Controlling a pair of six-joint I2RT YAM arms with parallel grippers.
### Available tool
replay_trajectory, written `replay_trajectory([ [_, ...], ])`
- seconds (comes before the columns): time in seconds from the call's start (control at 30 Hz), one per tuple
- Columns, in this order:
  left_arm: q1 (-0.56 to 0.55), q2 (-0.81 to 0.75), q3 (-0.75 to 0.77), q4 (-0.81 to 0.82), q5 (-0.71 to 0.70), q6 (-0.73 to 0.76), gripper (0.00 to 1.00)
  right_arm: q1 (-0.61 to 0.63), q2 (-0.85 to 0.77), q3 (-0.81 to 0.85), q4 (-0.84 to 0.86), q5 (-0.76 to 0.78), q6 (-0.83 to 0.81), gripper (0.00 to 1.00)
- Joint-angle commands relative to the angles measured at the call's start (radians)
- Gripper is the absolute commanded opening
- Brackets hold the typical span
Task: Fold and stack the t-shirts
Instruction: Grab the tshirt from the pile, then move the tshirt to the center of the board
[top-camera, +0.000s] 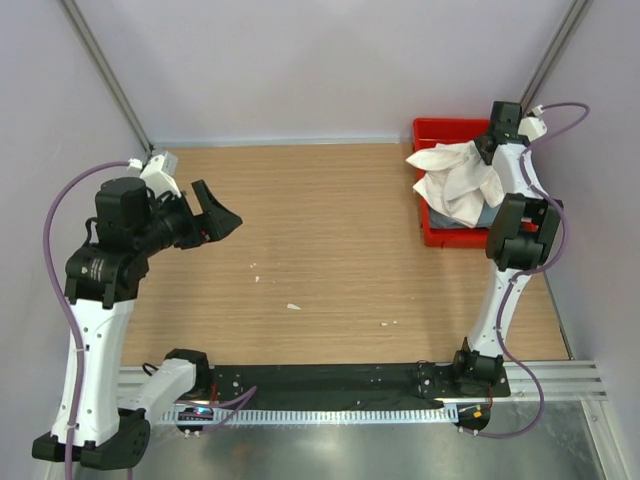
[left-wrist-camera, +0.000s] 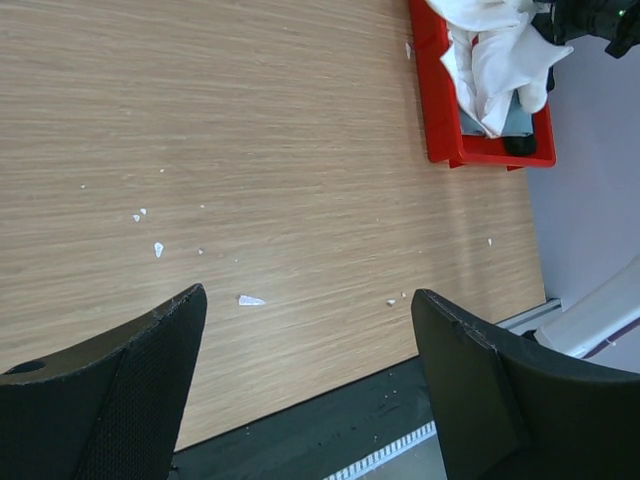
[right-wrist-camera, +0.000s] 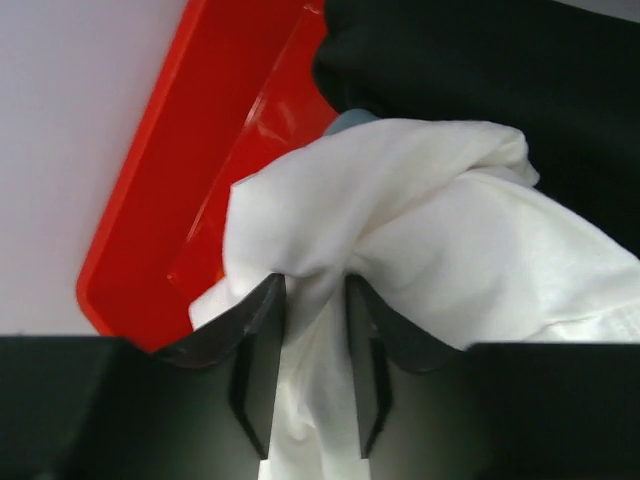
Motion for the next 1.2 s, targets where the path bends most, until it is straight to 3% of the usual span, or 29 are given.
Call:
replay_trajectory([
  [0.0,0.003,0.002,0.025,0.027,0.023,0.023,0.84,-0.012,0.005,0.043,-0.035,0.0,0.046,0.36],
  [0.1,0.004,-0.002,0.025,0.026,0.033,0.03,0.84,-0.015,-0.004,0.033,-0.051,-0.005,0.048,0.16],
  [0.13,0.003,-0.004,0.027,0.024,0.035,0.036,0.84,-0.018,-0.006,0.033,-0.058,-0.006,0.04,0.02],
  [0.37,0.003,-0.022,0.048,-0.008,0.05,0.064,0.84,-0.006,-0.09,0.168,-0.16,-0.006,-0.032,0.02],
  [0.53,-0.009,-0.056,0.051,-0.007,0.03,0.065,0.83,0.077,-0.176,0.398,-0.341,-0.006,-0.041,0.02],
  [0.73,-0.066,-0.077,0.082,-0.024,-0.074,0.07,0.82,0.347,-0.456,0.303,-0.29,0.052,-0.075,0.01],
  [0.93,-0.078,-0.099,0.116,-0.037,-0.189,0.062,0.9,0.647,-0.616,0.313,-0.446,0.106,-0.023,0.02],
  [0.97,-0.083,-0.1,0.116,-0.036,-0.192,0.059,0.95,0.667,-0.644,0.236,-0.448,0.074,-0.006,0.09],
  [1.0,-0.086,-0.102,0.114,-0.033,-0.191,0.055,0.97,0.701,-0.691,0.187,-0.447,-0.013,0.029,0.31],
  [1.03,-0.089,-0.1,0.113,-0.033,-0.186,0.046,0.99,0.72,-0.72,0.132,-0.436,-0.032,0.035,0.42],
  [1.07,-0.092,-0.097,0.111,-0.034,-0.183,0.039,1.0,0.743,-0.75,0.002,-0.418,-0.041,0.035,0.62],
  [1.17,-0.092,-0.096,0.083,-0.042,-0.184,0.012,1.0,0.752,-0.843,-0.254,-0.358,-0.149,0.006,0.8],
])
